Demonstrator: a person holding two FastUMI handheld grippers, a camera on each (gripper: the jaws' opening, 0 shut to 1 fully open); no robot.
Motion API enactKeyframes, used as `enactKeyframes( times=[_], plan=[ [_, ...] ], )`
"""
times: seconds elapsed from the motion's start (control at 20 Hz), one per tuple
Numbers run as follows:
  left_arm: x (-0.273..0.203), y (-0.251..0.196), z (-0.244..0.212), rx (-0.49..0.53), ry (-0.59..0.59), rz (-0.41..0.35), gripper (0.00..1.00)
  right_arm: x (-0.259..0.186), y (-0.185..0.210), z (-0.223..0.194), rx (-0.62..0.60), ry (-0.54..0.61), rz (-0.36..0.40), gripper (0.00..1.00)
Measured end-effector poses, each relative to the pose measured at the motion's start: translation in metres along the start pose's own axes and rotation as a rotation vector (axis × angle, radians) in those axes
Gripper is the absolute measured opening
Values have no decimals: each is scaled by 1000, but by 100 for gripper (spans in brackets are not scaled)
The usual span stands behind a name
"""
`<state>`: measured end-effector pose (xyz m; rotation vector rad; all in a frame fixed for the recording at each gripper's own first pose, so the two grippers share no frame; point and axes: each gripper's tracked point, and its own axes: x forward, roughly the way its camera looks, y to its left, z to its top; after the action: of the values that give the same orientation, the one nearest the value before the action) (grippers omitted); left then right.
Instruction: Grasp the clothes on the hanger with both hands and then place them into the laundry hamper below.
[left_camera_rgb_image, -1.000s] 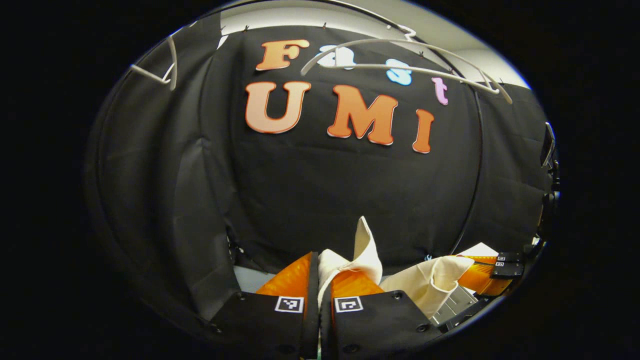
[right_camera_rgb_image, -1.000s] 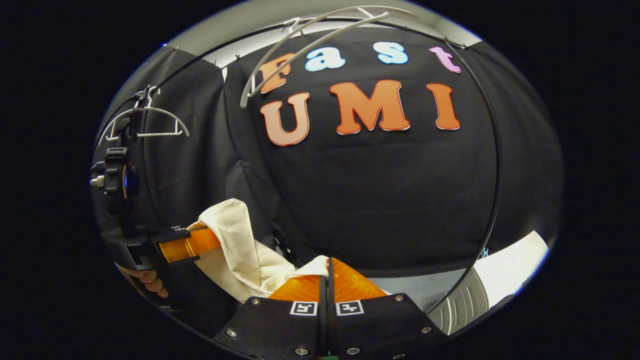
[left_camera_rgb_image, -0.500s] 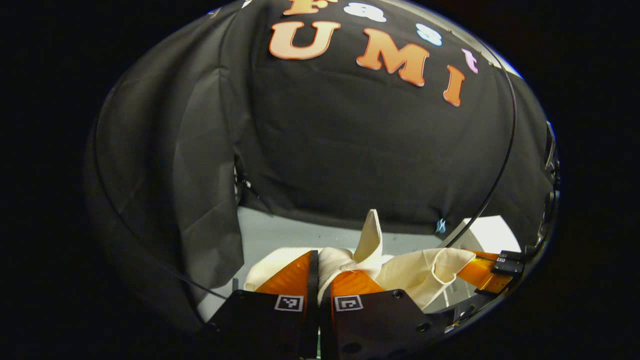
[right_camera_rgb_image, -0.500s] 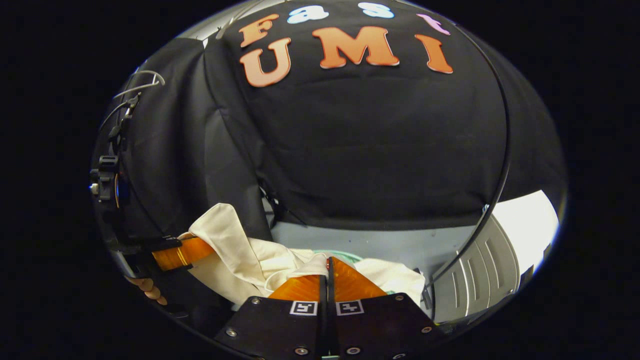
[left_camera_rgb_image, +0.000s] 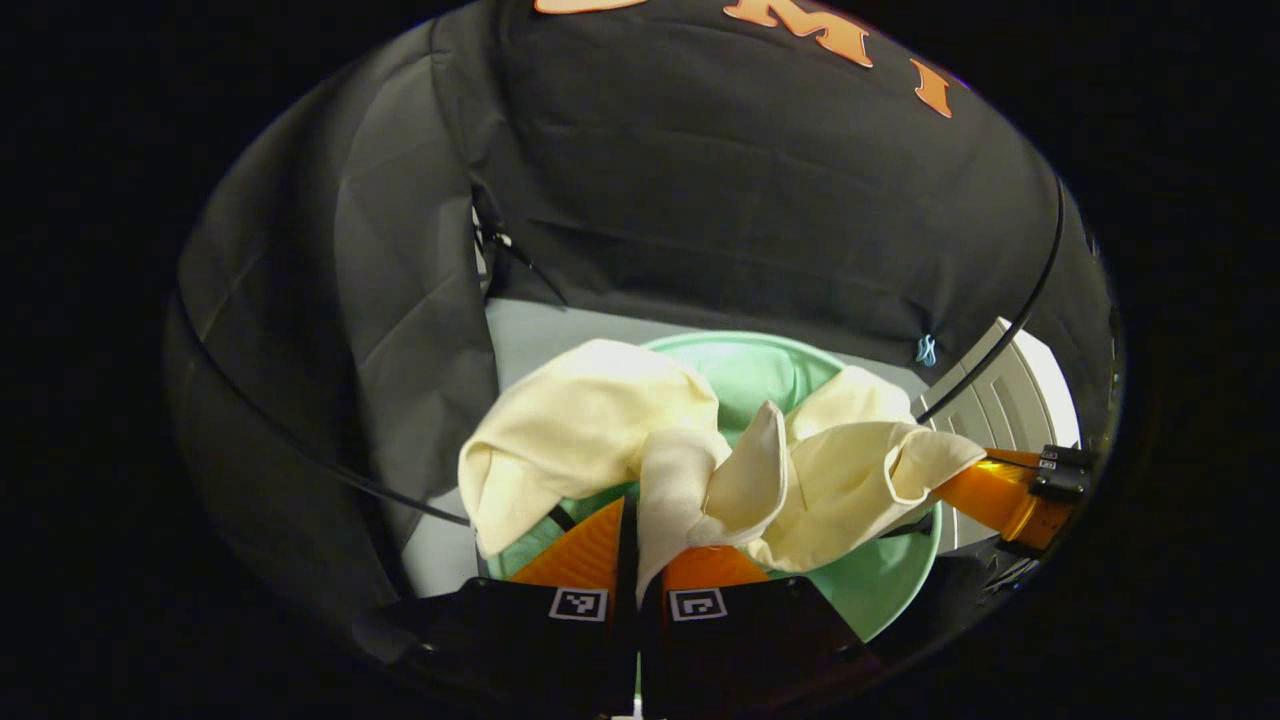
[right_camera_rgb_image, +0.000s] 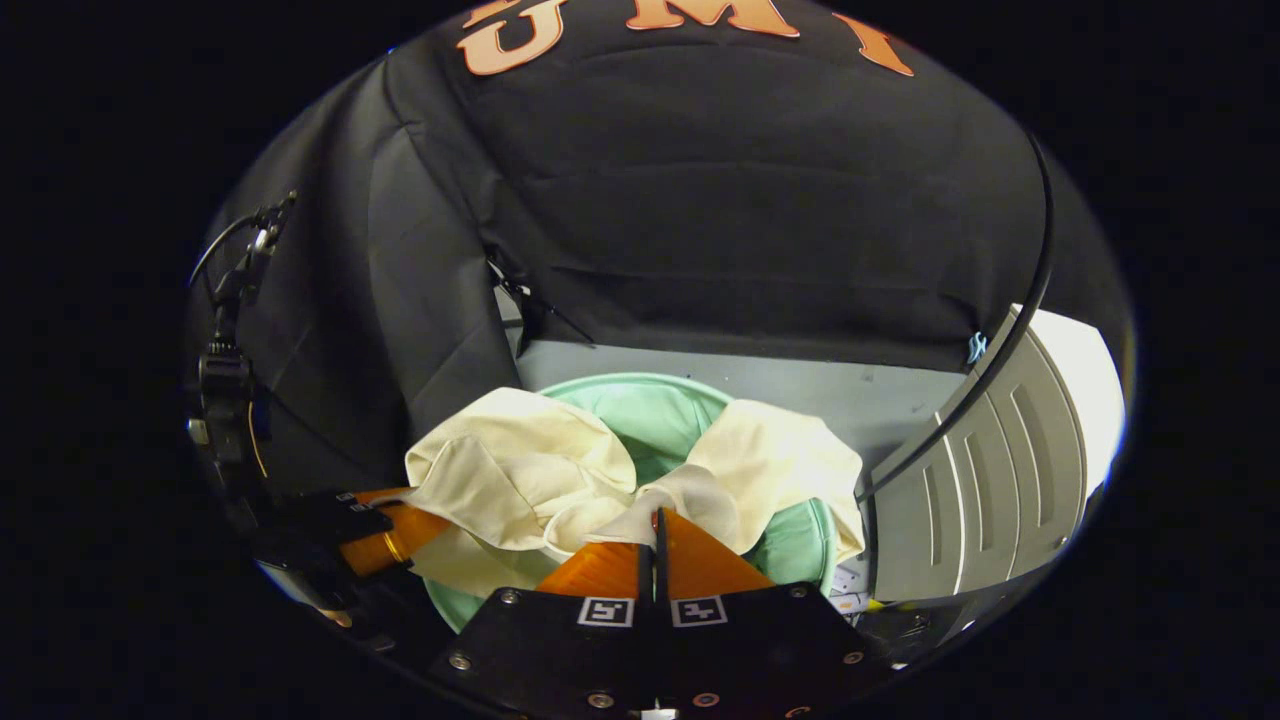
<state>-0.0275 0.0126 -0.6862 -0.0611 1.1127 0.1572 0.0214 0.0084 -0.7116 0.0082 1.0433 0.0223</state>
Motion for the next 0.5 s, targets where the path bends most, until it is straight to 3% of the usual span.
enactKeyframes(
  times=[0.5],
  plan=[
    [35, 13, -85, 30, 265, 55, 10, 40, -3, -72, 29, 195, -12, 1]
  ],
)
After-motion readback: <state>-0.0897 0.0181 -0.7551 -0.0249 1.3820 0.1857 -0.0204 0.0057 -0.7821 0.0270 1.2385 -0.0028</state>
